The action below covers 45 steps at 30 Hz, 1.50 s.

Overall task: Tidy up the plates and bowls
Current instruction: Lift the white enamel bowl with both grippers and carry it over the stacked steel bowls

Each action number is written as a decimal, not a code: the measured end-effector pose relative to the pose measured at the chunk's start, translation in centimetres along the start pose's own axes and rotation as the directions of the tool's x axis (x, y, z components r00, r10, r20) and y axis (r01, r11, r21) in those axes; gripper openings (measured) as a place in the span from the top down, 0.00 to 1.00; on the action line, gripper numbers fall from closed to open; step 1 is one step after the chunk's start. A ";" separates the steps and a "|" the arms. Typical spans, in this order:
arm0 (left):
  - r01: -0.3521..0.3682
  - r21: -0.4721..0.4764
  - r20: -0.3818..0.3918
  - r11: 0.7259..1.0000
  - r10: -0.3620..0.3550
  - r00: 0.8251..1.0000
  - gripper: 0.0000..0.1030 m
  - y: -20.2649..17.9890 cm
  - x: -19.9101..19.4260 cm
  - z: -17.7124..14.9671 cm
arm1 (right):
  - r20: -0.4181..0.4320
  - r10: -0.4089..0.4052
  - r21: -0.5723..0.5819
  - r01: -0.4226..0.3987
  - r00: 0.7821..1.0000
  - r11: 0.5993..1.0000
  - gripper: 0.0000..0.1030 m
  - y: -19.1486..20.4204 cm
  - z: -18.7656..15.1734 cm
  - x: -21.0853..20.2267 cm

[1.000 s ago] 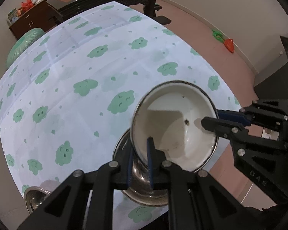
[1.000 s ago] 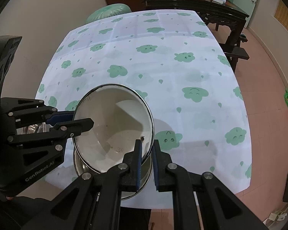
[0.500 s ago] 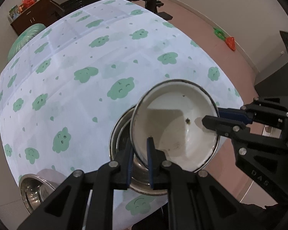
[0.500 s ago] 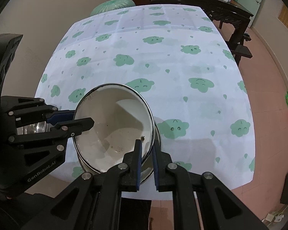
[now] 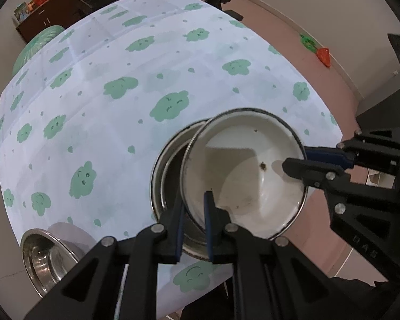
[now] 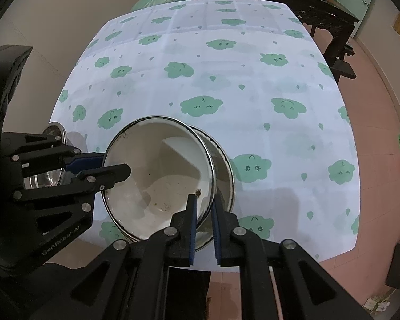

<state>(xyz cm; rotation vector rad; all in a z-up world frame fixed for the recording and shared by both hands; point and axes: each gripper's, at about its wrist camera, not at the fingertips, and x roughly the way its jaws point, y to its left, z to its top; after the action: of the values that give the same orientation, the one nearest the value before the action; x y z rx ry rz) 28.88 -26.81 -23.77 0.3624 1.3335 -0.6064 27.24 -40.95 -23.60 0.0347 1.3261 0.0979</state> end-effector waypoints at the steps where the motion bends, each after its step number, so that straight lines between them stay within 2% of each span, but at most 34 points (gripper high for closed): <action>1: 0.000 -0.001 -0.001 1.000 0.000 1.000 0.91 0.0 0.1 0.0 | -0.003 0.001 -0.001 -0.001 1.000 1.000 0.88 0.0 0.0 0.1; 45: 0.029 -0.012 -0.092 1.000 -0.030 0.995 0.90 0.7 4.0 -0.9 | -0.113 0.022 -0.004 -0.022 0.993 1.000 0.88 0.0 0.0 4.3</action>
<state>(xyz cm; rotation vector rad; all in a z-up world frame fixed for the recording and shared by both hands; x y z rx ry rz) 29.06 -26.60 -27.87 0.3664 1.4317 -0.6130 28.23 -40.55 -27.72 0.0396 1.4389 0.1237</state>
